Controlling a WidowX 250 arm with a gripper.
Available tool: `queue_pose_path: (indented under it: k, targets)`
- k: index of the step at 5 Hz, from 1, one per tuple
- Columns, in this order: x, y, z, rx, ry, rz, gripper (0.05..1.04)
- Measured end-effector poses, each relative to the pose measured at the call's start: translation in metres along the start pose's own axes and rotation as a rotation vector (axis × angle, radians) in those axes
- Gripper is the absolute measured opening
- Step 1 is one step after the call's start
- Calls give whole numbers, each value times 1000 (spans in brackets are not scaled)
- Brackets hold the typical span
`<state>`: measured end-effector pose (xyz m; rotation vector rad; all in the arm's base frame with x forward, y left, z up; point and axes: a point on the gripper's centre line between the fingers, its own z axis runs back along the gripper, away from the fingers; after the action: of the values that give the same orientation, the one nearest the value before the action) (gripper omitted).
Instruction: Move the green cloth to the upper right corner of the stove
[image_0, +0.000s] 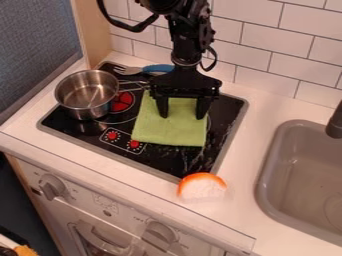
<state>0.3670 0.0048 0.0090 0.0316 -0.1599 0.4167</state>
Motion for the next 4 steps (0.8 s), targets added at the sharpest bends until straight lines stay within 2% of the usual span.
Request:
queue_pose_path:
  k: [2, 4]
  targets:
    - [12, -48, -2, -30, -15, -72, 1000]
    - [5, -86, -1, -65, -25, -163, 999]
